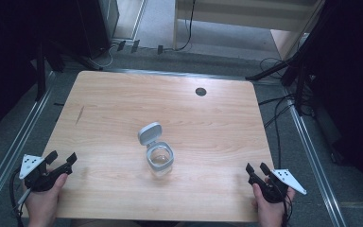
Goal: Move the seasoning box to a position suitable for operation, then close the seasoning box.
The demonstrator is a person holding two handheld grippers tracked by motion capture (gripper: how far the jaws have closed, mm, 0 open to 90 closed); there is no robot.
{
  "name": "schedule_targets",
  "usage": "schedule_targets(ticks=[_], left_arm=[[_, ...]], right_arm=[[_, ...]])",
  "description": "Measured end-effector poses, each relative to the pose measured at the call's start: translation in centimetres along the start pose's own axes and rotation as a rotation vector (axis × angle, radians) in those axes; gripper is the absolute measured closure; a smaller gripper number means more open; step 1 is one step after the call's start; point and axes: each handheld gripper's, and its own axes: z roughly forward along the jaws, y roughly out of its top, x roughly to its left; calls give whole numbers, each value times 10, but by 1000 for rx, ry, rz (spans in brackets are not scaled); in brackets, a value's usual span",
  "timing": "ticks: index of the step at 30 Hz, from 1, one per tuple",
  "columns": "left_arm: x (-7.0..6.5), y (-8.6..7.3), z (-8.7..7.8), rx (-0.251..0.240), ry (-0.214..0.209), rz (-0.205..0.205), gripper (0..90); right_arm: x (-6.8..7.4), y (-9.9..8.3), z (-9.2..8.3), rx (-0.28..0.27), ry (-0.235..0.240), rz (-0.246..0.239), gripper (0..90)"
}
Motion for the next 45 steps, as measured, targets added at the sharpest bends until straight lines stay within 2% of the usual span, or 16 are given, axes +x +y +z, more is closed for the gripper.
schedule_targets(ticks=[5,8,14,16,20,21,22,23,24,25,29,30,31,35,38,45], left_arm=[[-11,-1,1,13,29,56,363],[-19,2,0,4,0,36,366],[-45,6,-4,-13,-85,49,426],[-55,6,-4,-12,-98,54,415],[-69,7,-4,-11,-129,50,444],[-74,7,-3,-12,-136,47,444],[-85,8,-2,-9,-156,50,468],[-85,8,-2,-9,-156,50,483],[-91,9,-1,-13,-161,66,507],[-103,11,0,-16,-188,74,529],[-123,11,3,11,-261,119,585],[-123,11,3,11,-261,119,602],[-132,10,5,20,-289,126,630],[-144,10,9,44,-323,140,772],[-159,9,12,70,-363,163,884],[-174,10,14,101,-411,165,900]], right_arm=[[7,3,0,-35,53,7,650],[18,6,0,-41,59,-19,700],[39,11,7,-18,124,-10,838],[46,12,9,-18,146,-22,862],[63,17,12,-21,184,-42,872],[63,17,12,-21,184,-42,872],[71,18,14,-18,205,-54,872],[71,18,14,-18,205,-54,872],[76,19,16,-18,219,-62,872],[85,19,18,-14,238,-74,872],[104,21,24,-13,278,-91,871],[109,22,26,-11,293,-92,871],[113,22,27,-12,305,-96,871],[130,23,33,-7,345,-98,878],[144,24,37,-1,377,-108,887],[168,24,48,6,425,-145,900]])
